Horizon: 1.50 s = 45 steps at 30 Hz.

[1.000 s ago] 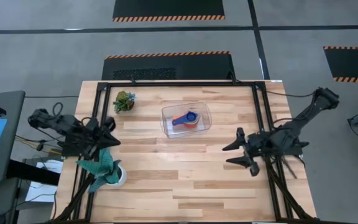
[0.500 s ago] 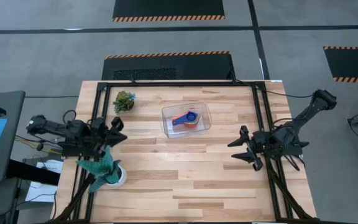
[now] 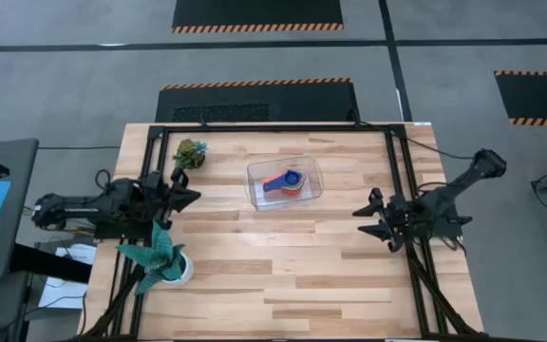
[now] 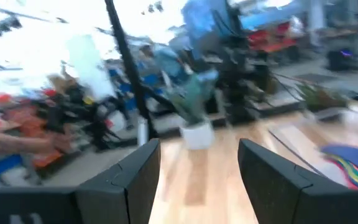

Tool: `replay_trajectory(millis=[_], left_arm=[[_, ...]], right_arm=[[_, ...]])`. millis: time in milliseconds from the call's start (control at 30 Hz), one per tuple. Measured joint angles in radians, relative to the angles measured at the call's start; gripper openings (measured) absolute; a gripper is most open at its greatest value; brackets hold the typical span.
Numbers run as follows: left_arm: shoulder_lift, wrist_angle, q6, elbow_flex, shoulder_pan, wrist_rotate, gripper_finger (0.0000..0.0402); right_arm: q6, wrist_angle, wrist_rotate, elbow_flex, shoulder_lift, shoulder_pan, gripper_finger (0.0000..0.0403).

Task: Nest measuring cups in basket
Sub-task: Return to Home Position

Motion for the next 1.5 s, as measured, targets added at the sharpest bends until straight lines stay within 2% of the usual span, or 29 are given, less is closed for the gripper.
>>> replay_trajectory(millis=[200, 333, 500, 733, 1200, 1500], left_arm=[[0.000, -0.009, -0.006, 0.000, 0.100, 0.105, 0.0000], [0.001, -0.081, -0.016, -0.001, 0.147, 0.171, 0.0000], [0.006, -0.136, 0.044, -0.001, 0.156, 0.251, 0.0000], [0.006, -0.286, 0.102, 0.000, 0.156, 0.248, 0.0000], [0.005, -0.313, 0.086, 0.005, 0.155, 0.112, 0.0000], [0.005, -0.314, 0.085, 0.006, 0.155, 0.105, 0.0000]], right_arm=[[-0.062, -0.148, -0.237, 0.000, -0.171, -0.076, 0.0238], [-0.008, -0.294, -0.263, 0.000, -0.190, -0.141, 0.0238], [-0.028, -0.321, -0.336, -0.001, -0.173, -0.199, 0.0238], [-0.027, -0.324, -0.336, -0.002, -0.167, -0.244, 0.0238], [-0.021, -0.325, -0.336, -0.002, -0.167, -0.258, 0.0238], [-0.020, -0.324, -0.334, -0.003, -0.167, -0.258, 0.0238]])
